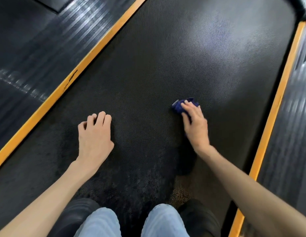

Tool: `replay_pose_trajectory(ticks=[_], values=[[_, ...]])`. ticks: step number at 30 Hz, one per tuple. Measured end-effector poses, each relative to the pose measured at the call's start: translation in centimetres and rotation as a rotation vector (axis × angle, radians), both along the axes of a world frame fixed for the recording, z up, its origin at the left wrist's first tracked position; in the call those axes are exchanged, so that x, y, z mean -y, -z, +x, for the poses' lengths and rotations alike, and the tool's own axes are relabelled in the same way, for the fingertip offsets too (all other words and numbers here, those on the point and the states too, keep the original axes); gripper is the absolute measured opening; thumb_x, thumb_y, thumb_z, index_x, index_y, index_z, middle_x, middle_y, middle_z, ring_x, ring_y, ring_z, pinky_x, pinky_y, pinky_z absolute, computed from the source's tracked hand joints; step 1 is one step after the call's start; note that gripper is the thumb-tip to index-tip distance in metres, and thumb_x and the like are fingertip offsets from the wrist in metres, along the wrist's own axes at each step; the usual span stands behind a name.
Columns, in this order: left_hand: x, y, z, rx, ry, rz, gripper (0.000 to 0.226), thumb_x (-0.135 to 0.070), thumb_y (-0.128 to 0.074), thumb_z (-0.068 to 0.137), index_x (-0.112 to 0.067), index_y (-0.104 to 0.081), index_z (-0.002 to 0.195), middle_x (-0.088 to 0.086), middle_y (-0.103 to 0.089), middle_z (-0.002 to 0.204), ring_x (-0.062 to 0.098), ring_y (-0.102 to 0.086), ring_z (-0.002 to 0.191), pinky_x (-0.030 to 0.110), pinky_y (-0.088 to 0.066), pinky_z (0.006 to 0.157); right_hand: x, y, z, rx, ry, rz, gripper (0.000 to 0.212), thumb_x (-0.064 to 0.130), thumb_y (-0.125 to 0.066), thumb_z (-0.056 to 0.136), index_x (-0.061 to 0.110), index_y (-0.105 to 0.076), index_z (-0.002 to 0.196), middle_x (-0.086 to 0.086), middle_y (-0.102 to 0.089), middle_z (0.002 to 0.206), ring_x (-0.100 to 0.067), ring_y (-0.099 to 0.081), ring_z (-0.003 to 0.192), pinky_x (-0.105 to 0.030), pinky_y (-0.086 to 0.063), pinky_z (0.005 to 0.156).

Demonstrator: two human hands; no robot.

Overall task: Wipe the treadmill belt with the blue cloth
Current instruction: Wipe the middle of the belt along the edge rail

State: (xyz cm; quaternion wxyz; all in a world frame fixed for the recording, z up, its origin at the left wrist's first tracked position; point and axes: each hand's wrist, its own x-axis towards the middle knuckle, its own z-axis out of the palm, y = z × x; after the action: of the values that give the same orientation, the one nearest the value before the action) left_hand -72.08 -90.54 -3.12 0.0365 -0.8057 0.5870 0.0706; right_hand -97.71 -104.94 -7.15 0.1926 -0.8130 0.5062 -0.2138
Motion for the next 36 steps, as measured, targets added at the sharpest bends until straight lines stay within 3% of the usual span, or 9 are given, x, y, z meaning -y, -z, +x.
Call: replay_pose_trajectory(ticks=[2, 6, 8, 14, 22, 24, 30, 32, 36], values=[[0.0, -0.1, -0.2, 0.0, -0.007, 0.009, 0.049, 0.007, -0.065, 0.053, 0.002, -0.054, 0.101, 0.021, -0.057, 0.108, 0.043, -0.053, 0.096, 0.05, -0.043, 0.074, -3.4, 0.1, 1.3, -0.016, -0.121, -0.013, 0.032, 0.014, -0.051, 0.09, 0.008, -0.061, 0.12, -0.008, -0.057, 0.13, -0.02, -0.049, 0.126, -0.043, -0.027, 0.113], [0.1, -0.1, -0.1, -0.013, -0.008, 0.012, 0.05, 0.006, -0.066, 0.054, 0.001, -0.055, 0.102, 0.021, -0.057, 0.112, 0.043, -0.053, 0.099, 0.051, -0.043, 0.076, -8.4, 0.1, 0.6, -0.103, -0.907, -0.027, 0.034, 0.011, -0.053, 0.091, 0.009, -0.059, 0.125, -0.006, -0.053, 0.136, -0.018, -0.045, 0.13, -0.038, -0.032, 0.111], [-0.1, 0.0, -0.1, -0.018, -0.008, 0.022, 0.05, 0.006, -0.066, 0.054, 0.0, -0.055, 0.102, 0.019, -0.057, 0.115, 0.042, -0.052, 0.102, 0.05, -0.042, 0.078, -6.0, 0.0, 0.4, -0.165, -1.002, -0.087, 0.032, 0.015, -0.053, 0.094, 0.012, -0.059, 0.125, -0.003, -0.054, 0.135, -0.015, -0.046, 0.129, -0.034, -0.035, 0.11], [-0.2, 0.3, 0.0, -0.038, -0.022, 0.048, 0.054, 0.007, -0.068, 0.052, 0.0, -0.056, 0.104, 0.02, -0.056, 0.12, 0.043, -0.051, 0.109, 0.052, -0.042, 0.082, -0.8, -0.5, 3.1, 0.005, 0.148, 0.036, 0.037, 0.012, -0.048, 0.094, 0.009, -0.054, 0.13, -0.007, -0.048, 0.14, -0.021, -0.039, 0.134, -0.035, -0.021, 0.116], [1.6, -0.5, -0.2, -0.069, -0.022, -0.036, 0.041, 0.0, -0.061, 0.061, -0.003, -0.054, 0.102, 0.018, -0.052, 0.104, 0.039, -0.05, 0.096, 0.049, -0.041, 0.081, -12.0, 0.2, 4.3, -0.129, -0.744, 0.01, 0.046, 0.009, -0.054, 0.09, 0.016, -0.049, 0.135, -0.003, -0.044, 0.144, -0.019, -0.038, 0.135, -0.033, -0.024, 0.115], [2.2, -0.7, -0.5, -0.175, 0.018, -0.089, 0.044, 0.003, -0.062, 0.065, -0.005, -0.056, 0.107, 0.016, -0.053, 0.114, 0.036, -0.051, 0.106, 0.047, -0.041, 0.089, -8.8, 0.6, 2.1, -0.147, -0.599, -0.007, 0.041, 0.009, -0.049, 0.092, 0.015, -0.052, 0.133, -0.004, -0.046, 0.142, -0.02, -0.041, 0.133, -0.035, -0.028, 0.113], [3.2, -1.0, -2.9, -0.418, 0.132, -0.162, 0.05, 0.012, -0.053, 0.071, -0.007, -0.059, 0.117, 0.008, -0.057, 0.127, 0.025, -0.054, 0.116, 0.038, -0.038, 0.099, -1.2, -0.6, -4.5, 0.035, 0.496, 0.099, 0.039, 0.008, -0.044, 0.095, 0.011, -0.05, 0.134, -0.004, -0.045, 0.143, -0.02, -0.036, 0.135, -0.038, -0.021, 0.116], [3.6, -0.9, -3.2, -0.448, 0.126, -0.182, 0.052, 0.014, -0.052, 0.071, -0.007, -0.06, 0.118, 0.008, -0.058, 0.127, 0.025, -0.052, 0.119, 0.038, -0.038, 0.101, -2.9, -0.7, -2.6, 0.027, 0.455, 0.063, 0.039, 0.015, -0.044, 0.094, 0.013, -0.053, 0.132, -0.002, -0.047, 0.141, -0.016, -0.039, 0.134, -0.034, -0.021, 0.116], [4.3, -0.3, -3.2, -0.446, 0.151, -0.189, 0.055, 0.016, -0.052, 0.067, -0.005, -0.061, 0.118, 0.01, -0.06, 0.126, 0.026, -0.054, 0.118, 0.04, -0.041, 0.101, -11.4, -0.2, 1.5, -0.044, -0.294, 0.074, 0.034, 0.016, -0.054, 0.09, 0.015, -0.06, 0.124, -0.002, -0.054, 0.134, -0.014, -0.045, 0.129, -0.032, -0.027, 0.113]])
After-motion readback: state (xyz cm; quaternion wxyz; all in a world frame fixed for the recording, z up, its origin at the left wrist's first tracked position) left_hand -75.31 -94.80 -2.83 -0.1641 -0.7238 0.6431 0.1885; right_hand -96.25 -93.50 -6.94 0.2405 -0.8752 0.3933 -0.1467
